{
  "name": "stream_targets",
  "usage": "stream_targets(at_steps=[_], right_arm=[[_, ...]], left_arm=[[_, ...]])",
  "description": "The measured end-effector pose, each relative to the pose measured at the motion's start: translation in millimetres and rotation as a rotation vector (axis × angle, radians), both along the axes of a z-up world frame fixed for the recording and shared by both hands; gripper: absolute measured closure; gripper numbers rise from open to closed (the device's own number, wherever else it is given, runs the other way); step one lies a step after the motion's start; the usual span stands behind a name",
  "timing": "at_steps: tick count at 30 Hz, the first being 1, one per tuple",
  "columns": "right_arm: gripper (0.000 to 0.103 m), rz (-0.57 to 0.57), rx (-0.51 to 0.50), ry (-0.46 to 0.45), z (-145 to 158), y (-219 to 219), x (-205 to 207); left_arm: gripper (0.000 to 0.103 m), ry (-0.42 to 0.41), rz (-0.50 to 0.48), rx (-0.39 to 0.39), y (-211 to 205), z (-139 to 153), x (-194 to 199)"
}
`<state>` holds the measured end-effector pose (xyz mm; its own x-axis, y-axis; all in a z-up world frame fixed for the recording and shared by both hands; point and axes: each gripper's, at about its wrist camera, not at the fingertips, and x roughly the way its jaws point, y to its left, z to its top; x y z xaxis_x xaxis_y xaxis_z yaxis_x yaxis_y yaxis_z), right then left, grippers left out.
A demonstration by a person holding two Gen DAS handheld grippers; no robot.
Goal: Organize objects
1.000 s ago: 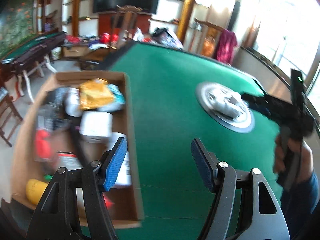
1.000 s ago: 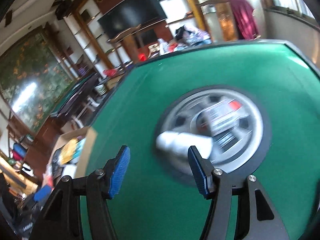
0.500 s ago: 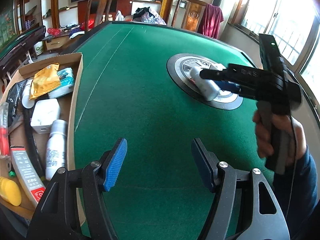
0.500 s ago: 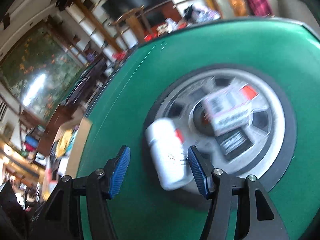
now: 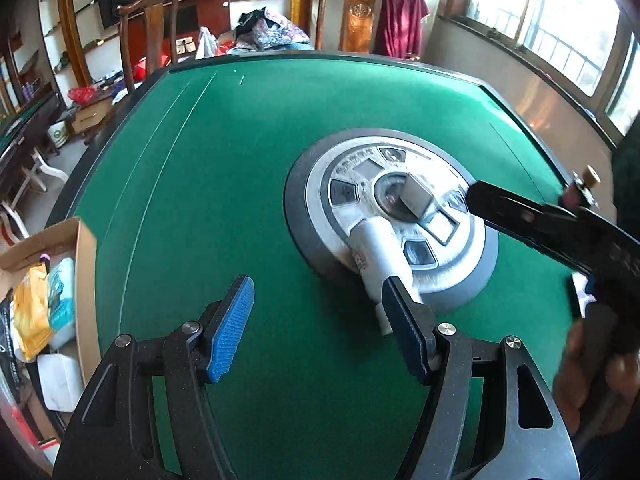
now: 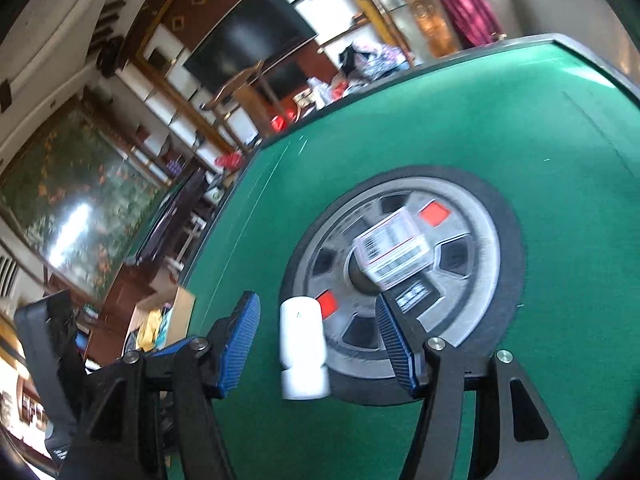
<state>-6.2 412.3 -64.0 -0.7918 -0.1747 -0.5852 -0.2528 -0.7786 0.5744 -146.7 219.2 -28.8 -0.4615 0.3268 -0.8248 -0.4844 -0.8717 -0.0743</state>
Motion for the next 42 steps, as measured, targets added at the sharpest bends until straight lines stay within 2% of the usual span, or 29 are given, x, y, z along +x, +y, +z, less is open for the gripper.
stream_targets(at_steps=[4, 7, 13, 14, 15, 16, 17, 18, 21, 25, 29, 32, 36, 38, 40, 41, 42], right_arm=[[0.041, -0.038, -0.042, -0.021, -7.9, 18.5, 1.4], [0.041, -0.060, -0.064, -0.025, -10.2, 26.0, 5.8], [0.041, -0.113, -0.066, -0.027, -10.3, 35.5, 10.7], [0.041, -0.121, -0.069, -0.028, -10.9, 36.7, 11.3], [0.041, -0.127, -0.072, -0.032, -11.8, 38.1, 11.6], [0.041, -0.130, -0.071, -0.036, -12.8, 38.8, 12.6], [0.041, -0.136, -0.064, -0.044, -13.6, 39.4, 12.6], [0.041, -0.142, -0.054, -0.051, -13.3, 39.4, 13.1], [0.041, -0.145, 0.019, -0.067, -10.5, 36.3, 10.4], [0.038, -0.077, 0.204, -0.058, -4.6, 18.1, -4.5], [0.037, -0.006, 0.345, -0.093, -11.7, -0.7, -24.0], [0.037, 0.000, 0.416, -0.127, -16.8, -10.2, -35.3], [0.037, 0.006, 0.446, -0.152, -26.0, -8.2, -51.4], [0.037, 0.029, 0.427, -0.172, -30.6, -8.3, -59.3], [0.044, 0.039, 0.424, -0.159, -29.4, -10.9, -59.0], [0.055, 0.035, 0.429, -0.158, -28.6, -12.7, -57.3], [0.055, 0.028, 0.429, -0.159, -29.4, -13.8, -56.7]], left_arm=[[0.036, -0.116, 0.016, 0.069, 6.3, -11.6, -15.0], [0.035, -0.104, -0.006, 0.008, 29.5, -19.6, -17.5], [0.035, -0.093, -0.044, -0.034, 51.8, -27.3, -18.0], [0.039, -0.079, -0.034, -0.037, 50.7, -28.2, -17.2], [0.055, -0.073, -0.025, -0.036, 49.4, -30.0, -17.9], [0.065, -0.083, -0.020, -0.015, 45.3, -32.2, -18.4], [0.069, -0.096, -0.011, -0.006, 40.7, -34.7, -18.5], [0.069, -0.093, 0.001, -0.008, 34.1, -36.1, -16.8], [0.069, -0.056, 0.022, -0.011, 16.7, -38.7, -6.0], [0.069, 0.006, 0.058, -0.001, -9.7, -45.5, 4.9], [0.069, 0.035, 0.063, -0.006, -14.0, -47.7, 3.6], [0.069, 0.071, 0.059, -0.029, -9.8, -50.4, 3.8], [0.069, 0.077, 0.059, -0.026, -8.7, -52.1, 0.0], [0.069, 0.082, 0.063, -0.025, -7.3, -52.4, -1.4], [0.069, 0.089, 0.065, -0.028, -6.9, -53.3, -1.0], [0.069, 0.088, 0.067, -0.025, -7.2, -53.4, -0.6], [0.069, 0.085, 0.070, -0.020, -6.6, -53.7, -1.5]])
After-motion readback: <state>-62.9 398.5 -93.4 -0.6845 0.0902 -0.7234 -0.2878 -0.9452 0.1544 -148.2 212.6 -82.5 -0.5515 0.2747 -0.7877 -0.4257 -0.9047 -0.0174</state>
